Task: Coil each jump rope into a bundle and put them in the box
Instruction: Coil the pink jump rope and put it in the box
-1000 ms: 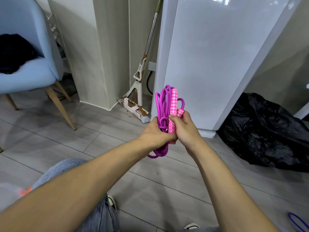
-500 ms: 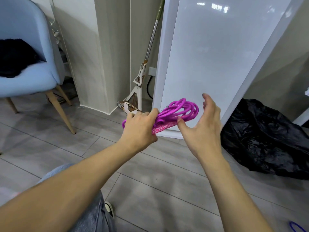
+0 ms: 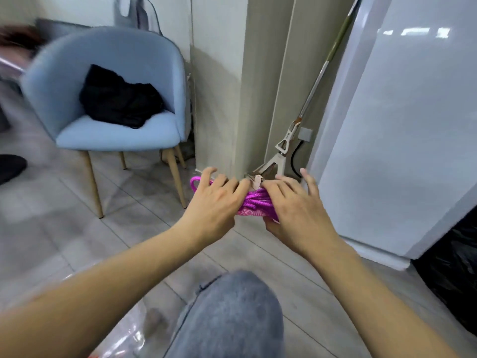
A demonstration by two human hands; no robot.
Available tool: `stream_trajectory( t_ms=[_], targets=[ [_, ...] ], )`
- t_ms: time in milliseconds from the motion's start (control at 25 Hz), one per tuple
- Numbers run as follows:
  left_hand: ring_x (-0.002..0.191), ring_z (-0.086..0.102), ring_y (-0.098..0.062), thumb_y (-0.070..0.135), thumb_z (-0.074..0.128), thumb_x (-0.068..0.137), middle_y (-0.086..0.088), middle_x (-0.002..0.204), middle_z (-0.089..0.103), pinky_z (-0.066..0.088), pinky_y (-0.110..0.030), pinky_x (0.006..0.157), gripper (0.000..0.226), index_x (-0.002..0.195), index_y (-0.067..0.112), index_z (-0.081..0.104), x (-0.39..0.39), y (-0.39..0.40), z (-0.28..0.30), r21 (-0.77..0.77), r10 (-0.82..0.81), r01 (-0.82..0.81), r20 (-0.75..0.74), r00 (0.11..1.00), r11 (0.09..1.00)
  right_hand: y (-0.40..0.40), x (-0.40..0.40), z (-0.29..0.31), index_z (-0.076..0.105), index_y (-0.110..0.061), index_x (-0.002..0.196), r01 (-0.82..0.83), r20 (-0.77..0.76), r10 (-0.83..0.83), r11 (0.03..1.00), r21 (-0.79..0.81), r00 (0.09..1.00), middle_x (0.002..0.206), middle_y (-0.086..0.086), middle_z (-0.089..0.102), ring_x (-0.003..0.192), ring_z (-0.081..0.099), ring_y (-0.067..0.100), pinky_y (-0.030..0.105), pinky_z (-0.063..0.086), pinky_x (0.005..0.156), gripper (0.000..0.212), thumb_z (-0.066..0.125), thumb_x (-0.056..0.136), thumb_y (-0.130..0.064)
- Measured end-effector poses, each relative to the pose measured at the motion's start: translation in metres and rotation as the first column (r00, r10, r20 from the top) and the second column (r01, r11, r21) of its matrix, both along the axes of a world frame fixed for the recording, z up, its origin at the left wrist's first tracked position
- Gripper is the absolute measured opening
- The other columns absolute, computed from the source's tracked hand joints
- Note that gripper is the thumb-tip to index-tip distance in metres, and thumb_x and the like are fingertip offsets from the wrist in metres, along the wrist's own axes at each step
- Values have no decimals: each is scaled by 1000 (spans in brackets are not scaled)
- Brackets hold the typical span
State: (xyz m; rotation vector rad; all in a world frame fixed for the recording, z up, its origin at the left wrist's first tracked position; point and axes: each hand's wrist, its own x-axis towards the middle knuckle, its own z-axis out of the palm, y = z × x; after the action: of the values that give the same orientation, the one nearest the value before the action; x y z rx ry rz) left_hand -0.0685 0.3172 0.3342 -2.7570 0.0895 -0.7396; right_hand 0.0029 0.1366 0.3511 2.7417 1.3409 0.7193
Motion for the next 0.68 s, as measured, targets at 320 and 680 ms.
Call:
stream_trajectory(
  t_ms=[320,680],
  targets=[
    [78,58,-34,21,64,61,-6,85,62,42,-45,82,53,110,12,45,-149,129,-24,-17,336,-336,-20,942,942,179,-76,6,42,-27,131,-420,-83,416,848,-322,905,116,2,59,112,60,27,46,33,107,62,65,79,-51],
    [87,56,-30,13,65,73,-5,99,61,41,-44,79,50,120,15,50,-270,185,-147,-83,526,-556,-235,818,827,288,-183,-120,47,-24,124,-595,-394,471,743,-305,789,119,-1,61,116,57,27,44,32,106,40,61,86,-31]
  ],
)
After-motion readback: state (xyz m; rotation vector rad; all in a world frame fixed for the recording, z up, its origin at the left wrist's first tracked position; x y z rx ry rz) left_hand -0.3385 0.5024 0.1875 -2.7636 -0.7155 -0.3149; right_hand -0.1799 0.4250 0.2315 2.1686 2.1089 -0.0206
